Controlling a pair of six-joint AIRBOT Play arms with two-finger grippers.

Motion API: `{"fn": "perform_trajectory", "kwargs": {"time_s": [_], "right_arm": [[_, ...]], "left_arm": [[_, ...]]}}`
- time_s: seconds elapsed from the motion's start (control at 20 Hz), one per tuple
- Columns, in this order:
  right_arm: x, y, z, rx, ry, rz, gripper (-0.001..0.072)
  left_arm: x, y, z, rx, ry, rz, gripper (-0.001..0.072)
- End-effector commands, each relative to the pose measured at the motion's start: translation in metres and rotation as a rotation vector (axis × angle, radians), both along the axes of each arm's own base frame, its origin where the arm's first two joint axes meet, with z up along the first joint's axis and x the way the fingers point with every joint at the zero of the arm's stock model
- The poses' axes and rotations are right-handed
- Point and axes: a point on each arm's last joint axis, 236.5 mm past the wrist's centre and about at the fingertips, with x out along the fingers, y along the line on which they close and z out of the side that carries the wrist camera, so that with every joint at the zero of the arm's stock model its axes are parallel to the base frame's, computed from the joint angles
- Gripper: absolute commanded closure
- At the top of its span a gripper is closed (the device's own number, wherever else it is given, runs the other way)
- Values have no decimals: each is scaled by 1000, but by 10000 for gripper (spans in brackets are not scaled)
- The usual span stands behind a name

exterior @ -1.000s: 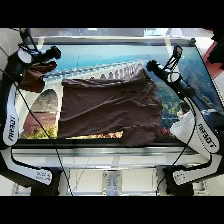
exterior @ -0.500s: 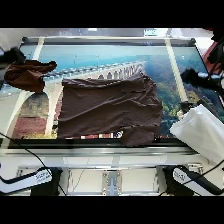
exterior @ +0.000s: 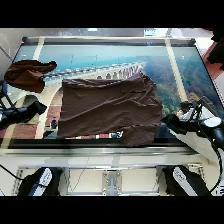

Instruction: Fold the shirts.

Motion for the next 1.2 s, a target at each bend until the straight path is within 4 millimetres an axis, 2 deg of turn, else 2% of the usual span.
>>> {"fn": "perform_trajectory", "kwargs": {"time_s": [0.0, 0.25, 0.55, 0.65, 0.75, 0.8, 0.9, 1.0, 1.05, 1.15], "right_arm": [[-16, 15, -27, 83, 39, -83, 166], [-7, 10, -45, 107, -25, -225, 170], [16, 10, -43, 80, -127, -294, 185], [19, 14, -43, 74, -135, -287, 256], [18, 18, -43, 73, -135, -274, 270], [19, 18, -43, 69, -138, -273, 341], [21, 14, -42, 65, -145, -289, 441], [23, 14, -41, 74, -148, -301, 637], [23, 15, -41, 78, -149, -304, 682], [25, 16, -38, 97, -151, -318, 682]], "left_arm": [[-23, -18, -11, -45, 16, -8, 86], [-20, -24, -7, -82, -2, -5, 85], [-16, -26, -3, -98, -20, 3, 85], [-16, -26, -3, -98, -20, 3, 85], [-16, -25, -4, -96, -20, 1, 85], [-16, -25, -4, -95, -21, 1, 85], [-15, -24, -3, -93, -26, 4, 85], [-14, -23, -2, -89, -33, 9, 85], [-13, -23, -2, -88, -33, 9, 85], [-18, -22, -7, -73, -8, -1, 85]]}}
